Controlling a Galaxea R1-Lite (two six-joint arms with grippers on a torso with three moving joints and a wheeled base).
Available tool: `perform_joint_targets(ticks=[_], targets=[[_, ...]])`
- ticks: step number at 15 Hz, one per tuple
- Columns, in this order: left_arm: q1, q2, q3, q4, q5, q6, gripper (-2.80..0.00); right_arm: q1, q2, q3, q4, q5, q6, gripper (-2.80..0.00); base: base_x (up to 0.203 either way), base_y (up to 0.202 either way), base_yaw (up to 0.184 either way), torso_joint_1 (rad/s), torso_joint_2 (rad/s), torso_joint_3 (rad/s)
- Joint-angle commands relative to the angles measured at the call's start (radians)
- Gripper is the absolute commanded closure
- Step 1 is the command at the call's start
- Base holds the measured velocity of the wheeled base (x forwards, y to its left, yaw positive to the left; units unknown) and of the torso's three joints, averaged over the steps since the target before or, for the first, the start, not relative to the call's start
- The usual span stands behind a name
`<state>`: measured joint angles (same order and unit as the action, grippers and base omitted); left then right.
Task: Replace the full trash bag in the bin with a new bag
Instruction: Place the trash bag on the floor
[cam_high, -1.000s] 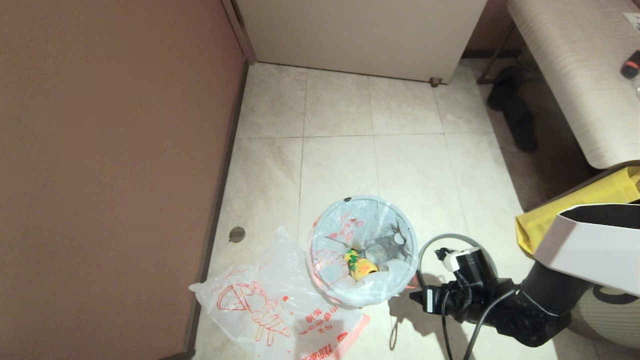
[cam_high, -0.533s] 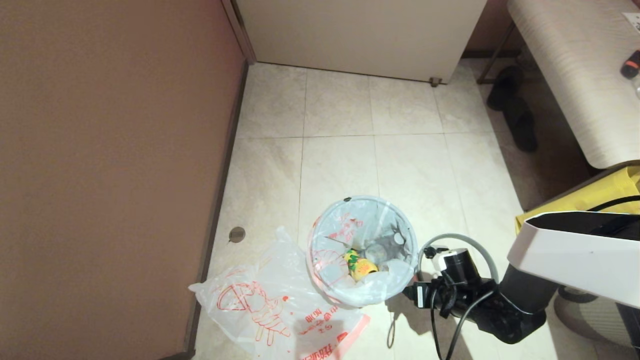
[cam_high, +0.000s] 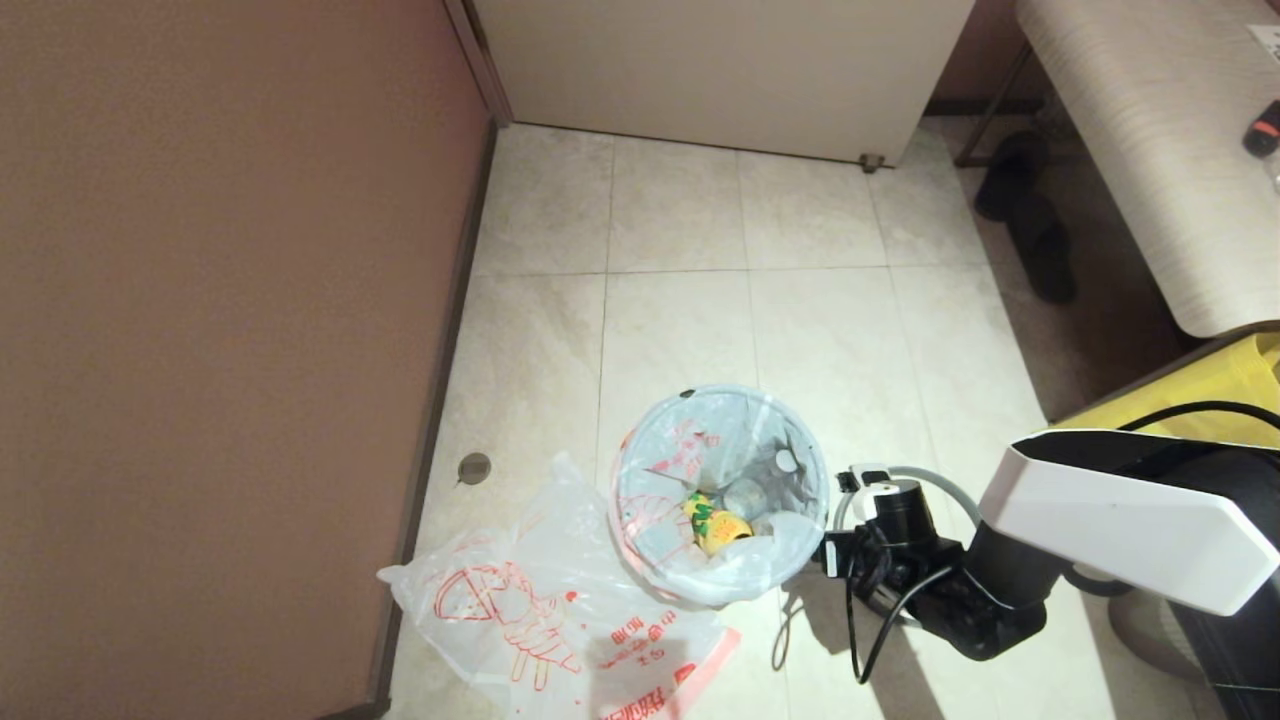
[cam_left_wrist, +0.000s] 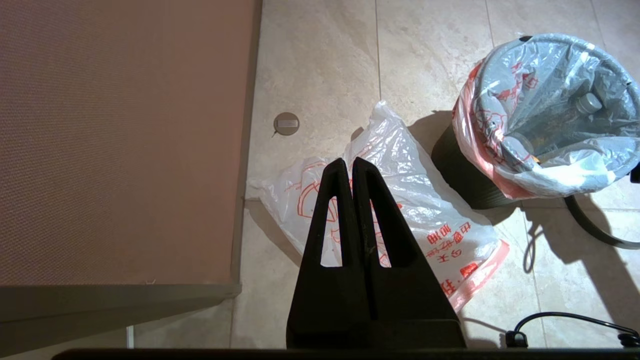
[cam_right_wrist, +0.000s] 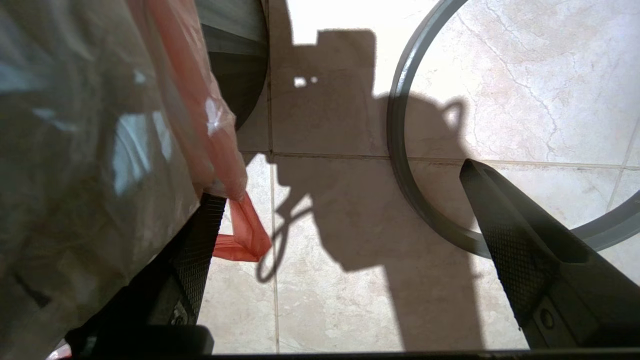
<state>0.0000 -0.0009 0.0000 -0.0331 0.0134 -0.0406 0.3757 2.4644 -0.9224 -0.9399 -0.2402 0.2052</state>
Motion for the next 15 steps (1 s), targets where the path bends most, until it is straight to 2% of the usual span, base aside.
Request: perform_joint_targets(ticks=[1, 5, 8, 11, 14, 15], targets=[[0.002, 0.001, 0.0, -0.001, 0.0, -0.001, 0.0, -0.004, 0.028, 0.001, -0.042, -0.004, -0.004, -2.8, 0.0, 0.0, 0.0, 0.0, 0.0, 0.0], [0.002, 0.001, 0.0, -0.001, 0.0, -0.001, 0.0, -0.011, 0.067, -0.015, -0.053, -0.021, -0.037, -2.8, 0.0, 0.0, 0.0, 0.0, 0.0, 0.0], [0.002, 0.001, 0.0, -0.002, 0.0, -0.001, 0.0, -0.015, 0.111, -0.016, -0.142, -0.047, -0.091, -2.8, 0.0, 0.0, 0.0, 0.0, 0.0, 0.0], [0.002, 0.001, 0.0, -0.002, 0.0, -0.001, 0.0, -0.017, 0.161, -0.025, -0.245, -0.118, -0.174, -2.8, 0.0, 0.0, 0.0, 0.0, 0.0, 0.0], [0.002, 0.001, 0.0, -0.001, 0.0, -0.001, 0.0, -0.017, 0.156, -0.024, -0.254, -0.131, -0.174, -2.8, 0.0, 0.0, 0.0, 0.0, 0.0, 0.0], [0.002, 0.001, 0.0, -0.001, 0.0, -0.001, 0.0, -0.015, 0.156, -0.021, -0.254, -0.131, -0.174, 0.0, 0.0, 0.0, 0.0, 0.0, 0.0, 0.0]])
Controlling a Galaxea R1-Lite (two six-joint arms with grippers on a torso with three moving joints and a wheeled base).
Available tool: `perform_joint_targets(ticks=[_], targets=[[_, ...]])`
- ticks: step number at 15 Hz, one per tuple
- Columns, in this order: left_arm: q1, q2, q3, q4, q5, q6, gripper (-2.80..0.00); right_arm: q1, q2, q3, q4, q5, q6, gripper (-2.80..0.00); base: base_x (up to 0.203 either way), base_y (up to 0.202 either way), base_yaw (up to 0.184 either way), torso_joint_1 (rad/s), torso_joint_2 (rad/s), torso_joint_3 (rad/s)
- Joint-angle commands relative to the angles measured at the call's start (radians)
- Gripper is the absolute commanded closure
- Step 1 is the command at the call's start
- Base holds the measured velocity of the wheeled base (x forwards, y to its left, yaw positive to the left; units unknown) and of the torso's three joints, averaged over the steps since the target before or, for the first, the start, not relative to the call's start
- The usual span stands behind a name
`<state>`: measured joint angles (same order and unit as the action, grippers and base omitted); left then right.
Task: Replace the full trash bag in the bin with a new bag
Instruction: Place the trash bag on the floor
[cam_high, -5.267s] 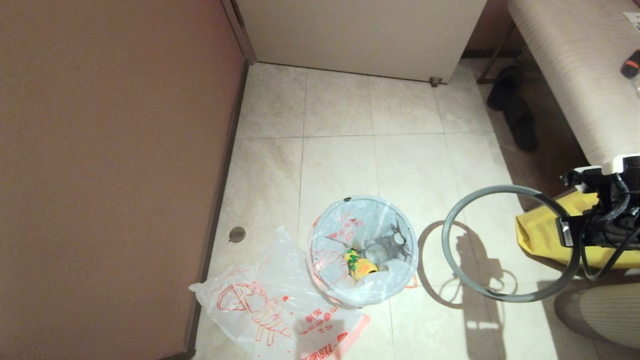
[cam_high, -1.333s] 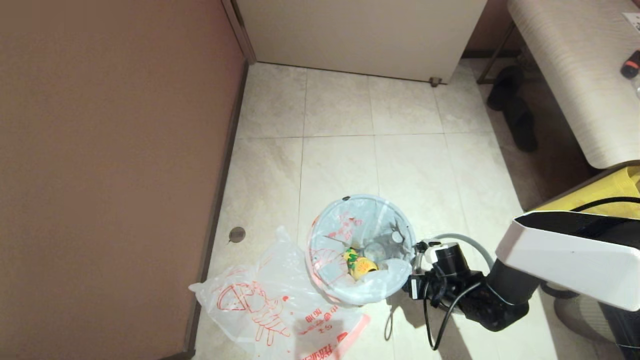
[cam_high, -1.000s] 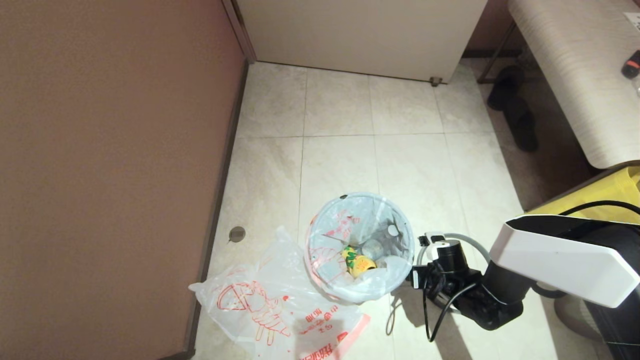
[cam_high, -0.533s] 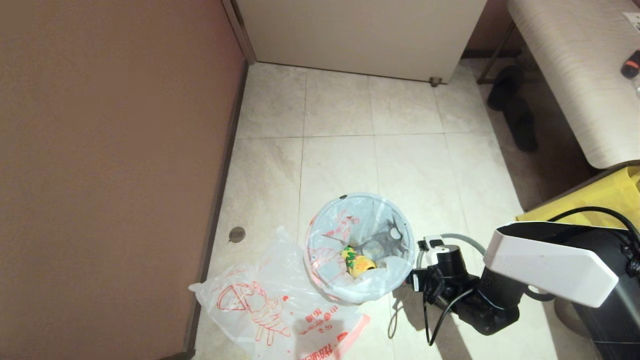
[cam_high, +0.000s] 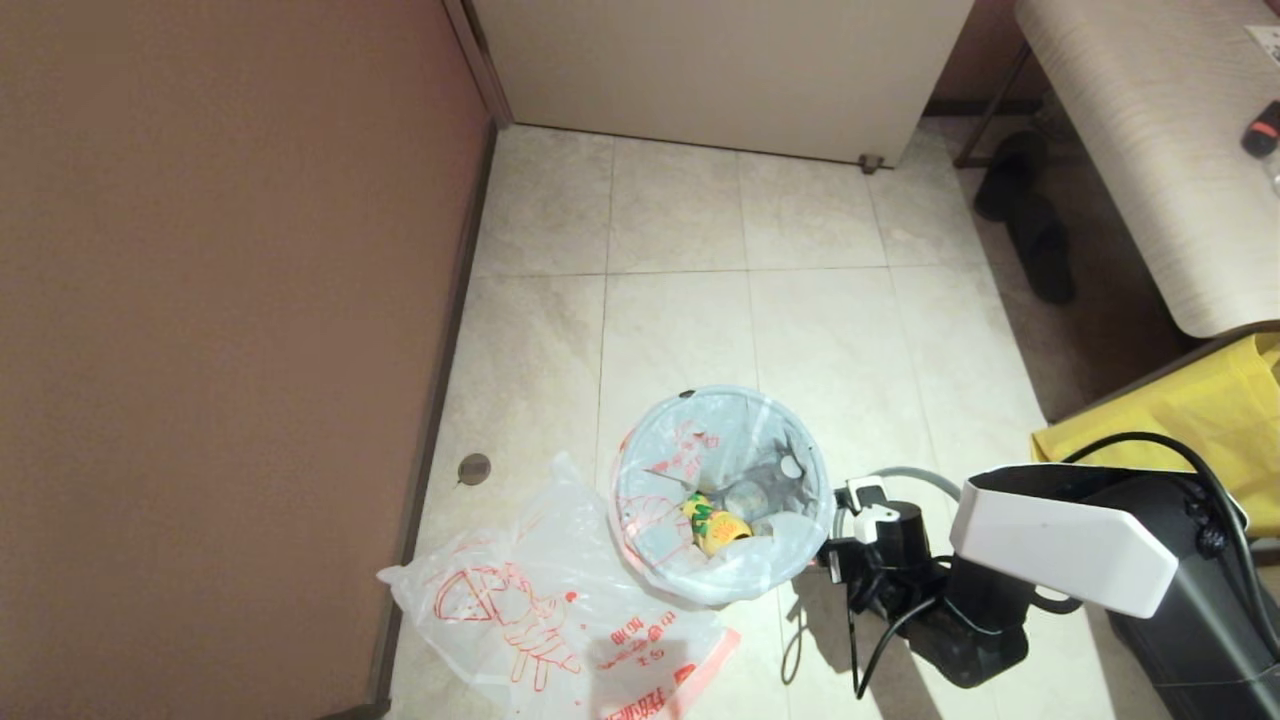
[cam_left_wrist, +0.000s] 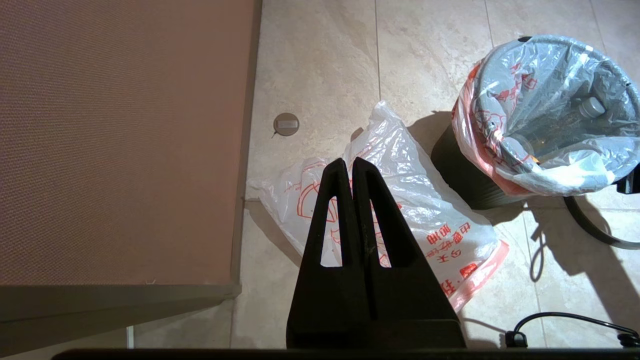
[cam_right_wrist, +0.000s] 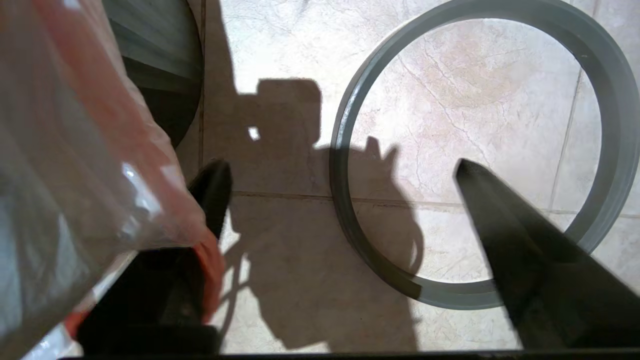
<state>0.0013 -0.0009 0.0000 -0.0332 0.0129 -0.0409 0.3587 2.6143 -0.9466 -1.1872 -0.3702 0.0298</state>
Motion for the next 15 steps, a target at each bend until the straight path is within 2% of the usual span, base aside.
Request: perform_joint_targets(ticks=[1, 8, 13, 15], targets=[[0.0, 0.001, 0.0, -0.001, 0.001, -0.001, 0.0, 0.003, 0.006, 0.005, -0.006, -0.003, 0.001, 0.0, 0.0, 0.0, 0.0, 0.0, 0.0, 0.0], [0.0, 0.001, 0.0, -0.001, 0.001, -0.001, 0.0, 0.015, -0.004, 0.014, -0.004, 0.001, 0.007, 0.0, 0.0, 0.0, 0.0, 0.0, 0.0, 0.0], [0.0, 0.001, 0.0, -0.001, 0.001, -0.001, 0.0, 0.048, -0.192, 0.072, 0.141, 0.09, 0.192, 0.0, 0.0, 0.0, 0.0, 0.0, 0.0, 0.0], [0.0, 0.001, 0.0, -0.001, 0.001, -0.001, 0.0, 0.048, -0.25, 0.114, 0.188, 0.113, 0.234, 0.0, 0.0, 0.0, 0.0, 0.0, 0.0, 0.0]])
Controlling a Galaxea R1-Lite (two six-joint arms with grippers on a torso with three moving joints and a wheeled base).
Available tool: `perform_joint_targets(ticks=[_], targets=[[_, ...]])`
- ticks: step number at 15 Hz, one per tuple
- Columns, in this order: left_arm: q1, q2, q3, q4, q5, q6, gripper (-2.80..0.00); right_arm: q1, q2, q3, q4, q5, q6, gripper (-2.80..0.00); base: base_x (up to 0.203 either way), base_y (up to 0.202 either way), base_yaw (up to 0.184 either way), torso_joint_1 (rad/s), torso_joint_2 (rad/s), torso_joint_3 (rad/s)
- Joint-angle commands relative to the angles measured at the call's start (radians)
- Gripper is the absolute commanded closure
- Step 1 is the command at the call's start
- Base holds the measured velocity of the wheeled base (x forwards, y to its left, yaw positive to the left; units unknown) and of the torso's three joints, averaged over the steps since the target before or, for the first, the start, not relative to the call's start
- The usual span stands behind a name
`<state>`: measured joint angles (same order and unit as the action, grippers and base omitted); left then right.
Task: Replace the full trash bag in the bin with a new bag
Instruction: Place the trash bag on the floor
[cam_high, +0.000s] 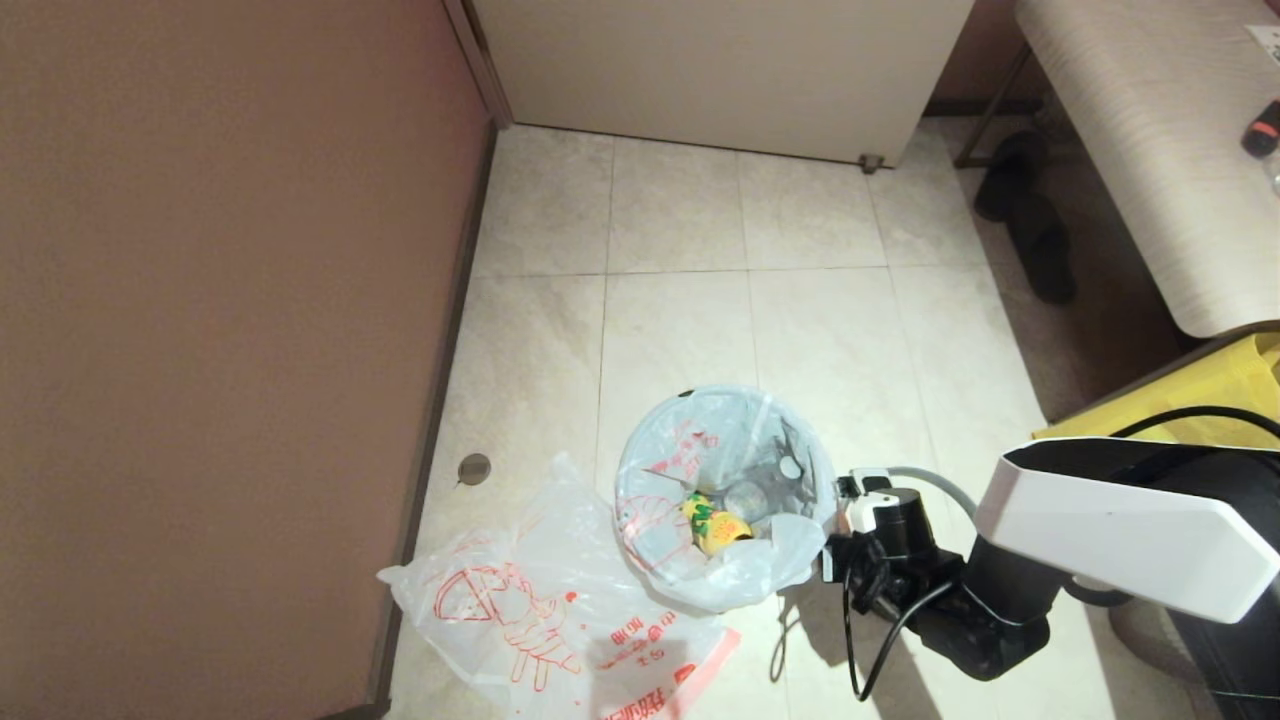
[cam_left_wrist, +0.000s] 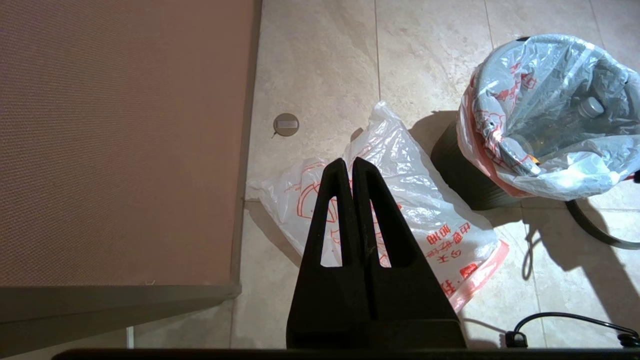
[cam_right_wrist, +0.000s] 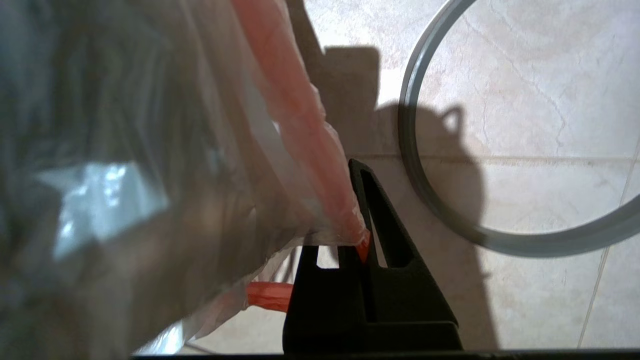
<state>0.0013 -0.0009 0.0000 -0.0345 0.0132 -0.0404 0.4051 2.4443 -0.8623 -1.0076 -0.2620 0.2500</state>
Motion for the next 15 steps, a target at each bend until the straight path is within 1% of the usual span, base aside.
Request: perform_joint_targets(ticks=[1, 3, 4, 6, 8, 10, 12, 15], targets=[[0.0, 0.001, 0.0, 0.001, 0.001, -0.001, 0.0, 0.004, -0.098, 0.045, 0.015, 0.007, 0.01, 0.0, 0.0, 0.0, 0.0, 0.0, 0.0, 0.0], [0.0, 0.001, 0.0, 0.001, 0.001, -0.001, 0.0, 0.024, -0.166, 0.054, 0.024, 0.001, -0.034, 0.0, 0.0, 0.0, 0.0, 0.0, 0.0, 0.0], [0.0, 0.001, 0.0, 0.001, 0.001, -0.001, 0.0, 0.042, -0.219, 0.057, 0.047, -0.006, -0.043, 0.0, 0.0, 0.0, 0.0, 0.0, 0.0, 0.0], [0.0, 0.001, 0.0, 0.001, 0.001, -0.001, 0.0, 0.074, -0.332, 0.043, 0.16, -0.022, -0.051, 0.0, 0.0, 0.0, 0.0, 0.0, 0.0, 0.0], [0.0, 0.001, 0.0, 0.0, 0.001, -0.001, 0.0, 0.088, -0.387, -0.013, 0.291, -0.034, -0.073, 0.0, 0.0, 0.0, 0.0, 0.0, 0.0, 0.0], [0.0, 0.001, 0.0, 0.001, 0.001, -0.001, 0.0, 0.11, -0.422, -0.022, 0.329, -0.06, -0.107, 0.0, 0.0, 0.0, 0.0, 0.0, 0.0, 0.0], [0.0, 0.001, 0.0, -0.001, 0.001, -0.001, 0.0, 0.115, -0.439, -0.026, 0.334, -0.077, -0.155, 0.0, 0.0, 0.0, 0.0, 0.0, 0.0, 0.0], [0.0, 0.001, 0.0, 0.001, 0.001, -0.001, 0.0, 0.122, -0.48, -0.03, 0.37, -0.079, -0.166, 0.0, 0.0, 0.0, 0.0, 0.0, 0.0, 0.0]])
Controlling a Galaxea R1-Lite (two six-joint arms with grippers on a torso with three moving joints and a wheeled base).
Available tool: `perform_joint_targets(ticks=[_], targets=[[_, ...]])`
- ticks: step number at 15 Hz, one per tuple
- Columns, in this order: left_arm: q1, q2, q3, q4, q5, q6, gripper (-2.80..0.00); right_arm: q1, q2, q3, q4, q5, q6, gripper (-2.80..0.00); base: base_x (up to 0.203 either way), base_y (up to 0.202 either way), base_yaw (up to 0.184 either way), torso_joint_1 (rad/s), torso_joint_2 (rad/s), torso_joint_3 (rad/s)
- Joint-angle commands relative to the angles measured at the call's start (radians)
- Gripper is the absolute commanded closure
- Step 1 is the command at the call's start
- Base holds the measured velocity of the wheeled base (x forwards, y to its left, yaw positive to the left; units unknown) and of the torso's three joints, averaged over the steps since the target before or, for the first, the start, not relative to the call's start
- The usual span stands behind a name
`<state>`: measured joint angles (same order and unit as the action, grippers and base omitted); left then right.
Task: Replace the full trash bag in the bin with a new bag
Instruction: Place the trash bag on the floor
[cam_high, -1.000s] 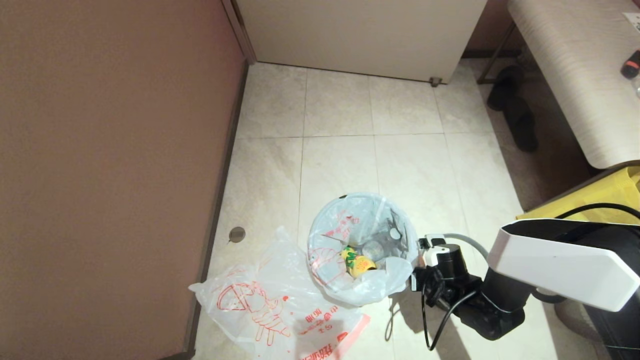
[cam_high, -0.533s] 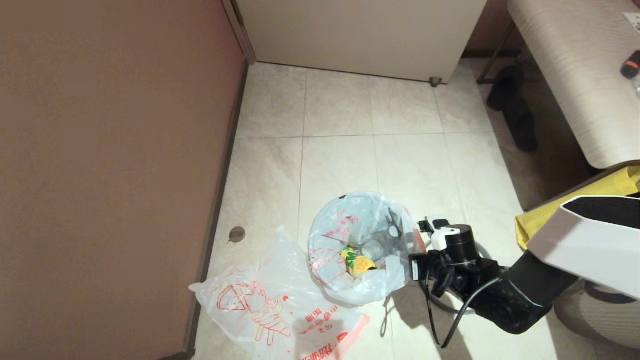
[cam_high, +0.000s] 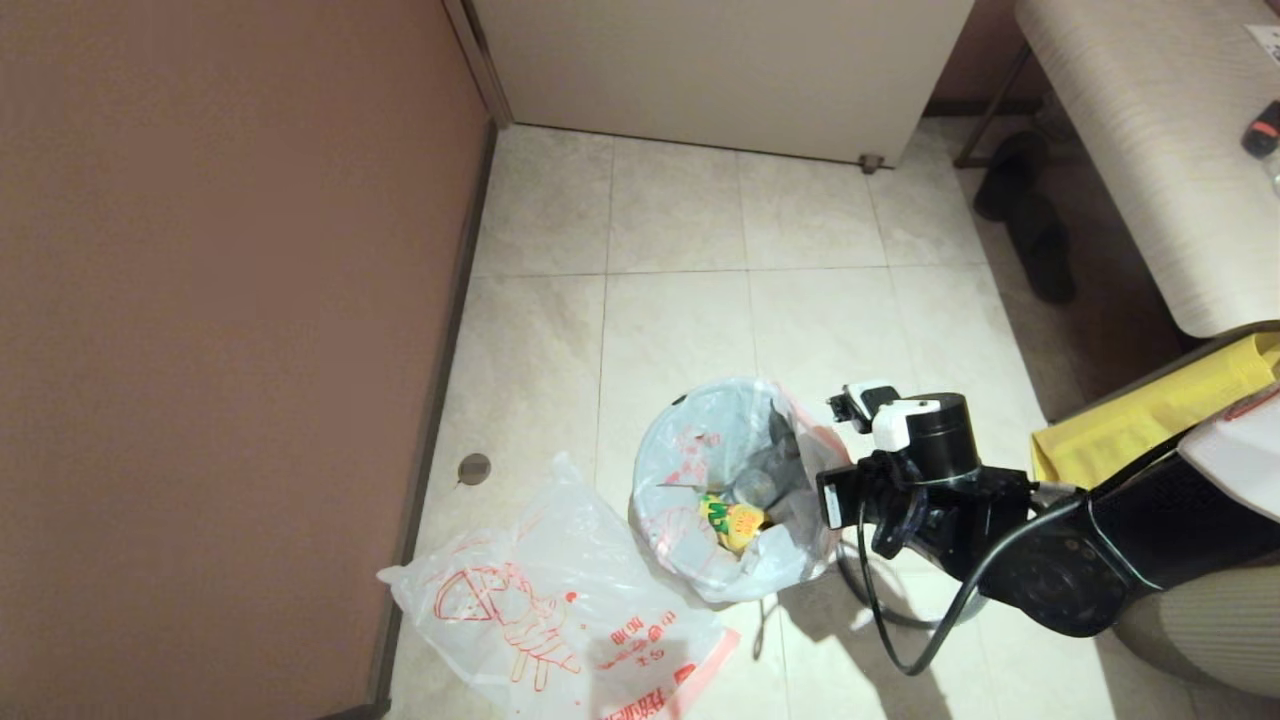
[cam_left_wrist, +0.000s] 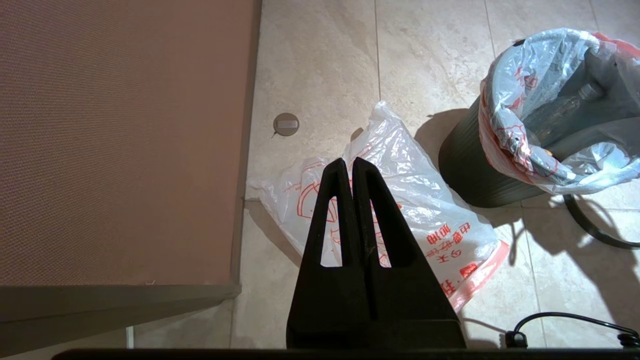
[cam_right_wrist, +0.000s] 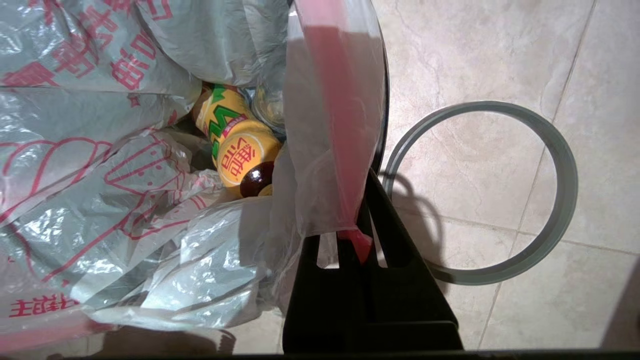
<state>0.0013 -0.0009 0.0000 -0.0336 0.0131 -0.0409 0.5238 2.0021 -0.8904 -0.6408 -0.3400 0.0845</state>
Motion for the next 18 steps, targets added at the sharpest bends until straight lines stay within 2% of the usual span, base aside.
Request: perform_joint_targets(ticks=[1, 3, 9, 12, 14, 18], targets=[[0.0, 0.001, 0.0, 0.0, 0.001, -0.001, 0.0, 0.007, -0.046, -0.002, 0.006, 0.001, 0.0, 0.0, 0.0, 0.0, 0.0, 0.0, 0.0, 0.0], [0.0, 0.001, 0.0, 0.0, 0.001, -0.001, 0.0, 0.031, -0.052, -0.002, 0.01, 0.004, 0.001, 0.0, 0.0, 0.0, 0.0, 0.0, 0.0, 0.0], [0.0, 0.001, 0.0, 0.0, 0.001, -0.001, 0.0, 0.173, -0.044, -0.008, 0.025, 0.023, 0.007, 0.0, 0.0, 0.0, 0.0, 0.0, 0.0, 0.0], [0.0, 0.001, 0.0, 0.0, 0.001, -0.001, 0.0, 0.224, -0.062, -0.086, 0.126, 0.034, 0.008, 0.0, 0.0, 0.0, 0.0, 0.0, 0.0, 0.0], [0.0, 0.001, 0.0, 0.0, 0.001, -0.001, 0.0, 0.226, -0.065, -0.102, 0.168, 0.065, -0.002, 0.0, 0.0, 0.0, 0.0, 0.0, 0.0, 0.0], [0.0, 0.001, 0.0, 0.0, 0.001, -0.001, 0.0, 0.184, -0.007, -0.094, 0.202, 0.068, -0.037, 0.0, 0.0, 0.0, 0.0, 0.0, 0.0, 0.0]])
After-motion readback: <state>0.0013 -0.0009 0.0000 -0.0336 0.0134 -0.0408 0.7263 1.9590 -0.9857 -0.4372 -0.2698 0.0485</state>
